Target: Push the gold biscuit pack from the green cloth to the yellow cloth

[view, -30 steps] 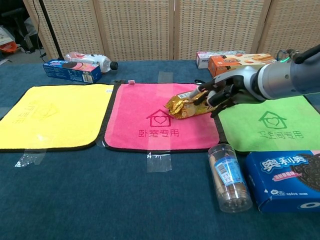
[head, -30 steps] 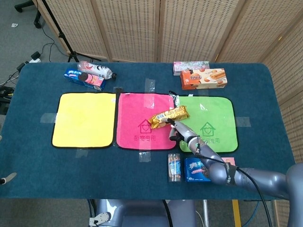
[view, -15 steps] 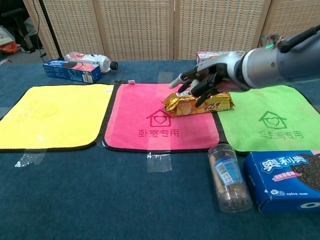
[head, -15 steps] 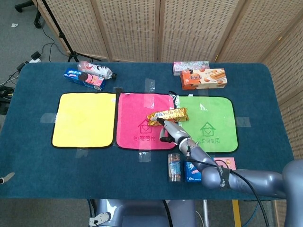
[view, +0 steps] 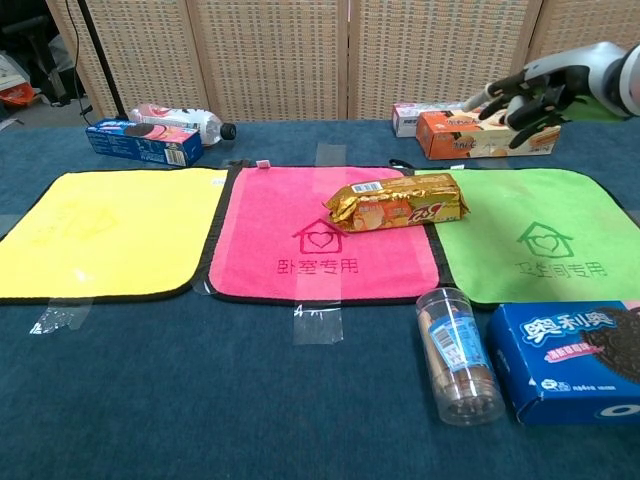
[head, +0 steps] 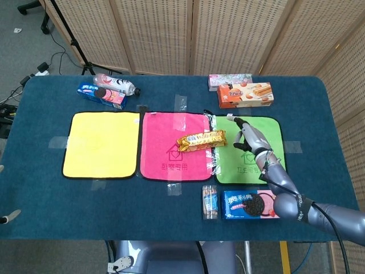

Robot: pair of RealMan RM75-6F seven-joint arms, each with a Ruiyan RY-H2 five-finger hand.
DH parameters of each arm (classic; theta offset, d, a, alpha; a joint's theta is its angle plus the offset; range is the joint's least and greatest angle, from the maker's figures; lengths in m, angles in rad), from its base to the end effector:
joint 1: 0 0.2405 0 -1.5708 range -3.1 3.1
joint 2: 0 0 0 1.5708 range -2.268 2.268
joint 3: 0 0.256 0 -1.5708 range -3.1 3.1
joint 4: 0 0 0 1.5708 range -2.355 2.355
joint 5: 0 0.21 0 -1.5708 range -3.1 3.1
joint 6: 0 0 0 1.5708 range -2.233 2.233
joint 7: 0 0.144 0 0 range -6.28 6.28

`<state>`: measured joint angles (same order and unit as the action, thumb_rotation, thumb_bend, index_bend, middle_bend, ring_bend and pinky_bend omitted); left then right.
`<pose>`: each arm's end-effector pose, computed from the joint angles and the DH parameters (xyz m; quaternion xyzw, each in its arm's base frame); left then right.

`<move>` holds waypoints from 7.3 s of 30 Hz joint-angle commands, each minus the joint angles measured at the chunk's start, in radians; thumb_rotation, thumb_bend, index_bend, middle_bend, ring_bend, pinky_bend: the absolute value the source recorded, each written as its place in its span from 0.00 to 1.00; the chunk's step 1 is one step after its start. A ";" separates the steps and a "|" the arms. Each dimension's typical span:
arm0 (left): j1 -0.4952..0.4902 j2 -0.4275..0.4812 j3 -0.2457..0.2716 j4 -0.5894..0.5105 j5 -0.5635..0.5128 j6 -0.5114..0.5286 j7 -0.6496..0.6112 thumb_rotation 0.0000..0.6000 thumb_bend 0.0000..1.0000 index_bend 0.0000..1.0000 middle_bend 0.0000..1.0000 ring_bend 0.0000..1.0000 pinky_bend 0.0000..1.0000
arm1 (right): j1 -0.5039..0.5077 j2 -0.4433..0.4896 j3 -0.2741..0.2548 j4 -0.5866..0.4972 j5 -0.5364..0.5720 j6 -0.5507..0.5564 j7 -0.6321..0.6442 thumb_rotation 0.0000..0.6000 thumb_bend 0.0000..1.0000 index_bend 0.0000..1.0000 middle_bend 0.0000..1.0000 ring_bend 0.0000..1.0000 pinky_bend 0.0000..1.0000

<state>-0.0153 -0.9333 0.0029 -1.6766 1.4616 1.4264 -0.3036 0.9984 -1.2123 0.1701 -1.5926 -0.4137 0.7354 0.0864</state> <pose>-0.3341 0.1461 0.2015 -0.5361 -0.4984 -0.3821 0.5641 -0.1521 -0.4063 0.0710 0.5320 -0.6625 0.3695 0.3761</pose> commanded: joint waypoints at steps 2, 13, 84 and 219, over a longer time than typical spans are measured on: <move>-0.004 0.000 -0.002 -0.003 -0.006 -0.007 0.004 1.00 0.06 0.00 0.00 0.00 0.00 | -0.042 -0.091 -0.008 0.162 0.017 -0.103 0.050 1.00 1.00 0.10 0.09 0.00 0.17; -0.014 0.003 -0.007 0.000 -0.025 -0.033 -0.007 1.00 0.06 0.00 0.00 0.00 0.00 | -0.025 -0.217 0.002 0.287 0.041 -0.176 0.033 1.00 1.00 0.11 0.09 0.00 0.17; -0.607 -0.229 -0.152 -0.111 0.214 -0.546 0.616 1.00 0.15 0.00 0.00 0.00 0.00 | -0.756 0.057 -0.198 0.149 -0.914 0.899 0.149 1.00 0.00 0.00 0.00 0.00 0.00; -0.450 -0.421 -0.194 0.693 -0.093 0.113 -0.199 1.00 0.00 0.12 0.00 0.00 0.00 | -0.868 0.119 -0.019 0.098 -1.032 0.739 0.230 1.00 0.00 0.00 0.00 0.00 0.00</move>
<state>-0.5794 -1.4346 -0.1638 -0.8437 1.4005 1.4417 -0.4225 0.1327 -1.0930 0.1543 -1.4908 -1.4384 1.4682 0.3219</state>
